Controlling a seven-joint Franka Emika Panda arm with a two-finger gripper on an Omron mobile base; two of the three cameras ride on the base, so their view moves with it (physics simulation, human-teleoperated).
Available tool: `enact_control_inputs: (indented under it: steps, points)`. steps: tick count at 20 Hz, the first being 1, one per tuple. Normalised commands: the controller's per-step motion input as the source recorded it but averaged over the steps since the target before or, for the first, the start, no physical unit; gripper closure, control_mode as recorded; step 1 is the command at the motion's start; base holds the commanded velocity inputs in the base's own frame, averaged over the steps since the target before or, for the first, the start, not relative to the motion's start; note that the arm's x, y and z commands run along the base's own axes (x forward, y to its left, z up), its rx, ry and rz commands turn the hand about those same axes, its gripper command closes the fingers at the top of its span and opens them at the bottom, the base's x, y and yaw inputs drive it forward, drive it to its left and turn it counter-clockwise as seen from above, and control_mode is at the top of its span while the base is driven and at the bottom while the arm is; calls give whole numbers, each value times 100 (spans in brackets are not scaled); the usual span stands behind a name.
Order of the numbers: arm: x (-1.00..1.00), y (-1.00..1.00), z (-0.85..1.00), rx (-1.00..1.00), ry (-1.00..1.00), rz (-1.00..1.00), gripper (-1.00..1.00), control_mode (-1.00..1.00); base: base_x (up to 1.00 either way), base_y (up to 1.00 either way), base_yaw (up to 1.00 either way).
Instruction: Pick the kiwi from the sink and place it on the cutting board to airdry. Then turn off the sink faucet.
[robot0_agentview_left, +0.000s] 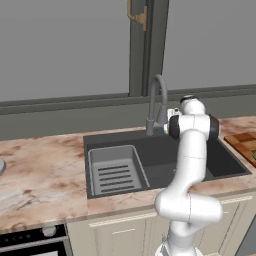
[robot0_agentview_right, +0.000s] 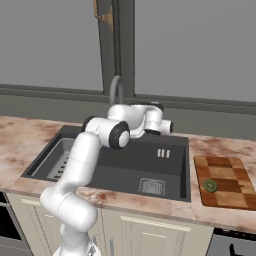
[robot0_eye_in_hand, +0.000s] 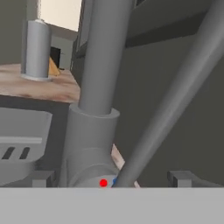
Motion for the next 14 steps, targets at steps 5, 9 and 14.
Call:
enact_control_inputs:
  steps: [5,9,14]
  points:
    - [61,100,59,-17,-10,4,-100,-100,0,0,0]
    - [60,100,56,-20,-10,3,-100,-100,0,0,0]
    - [57,100,53,-22,-10,3,-100,-100,0,0,0]
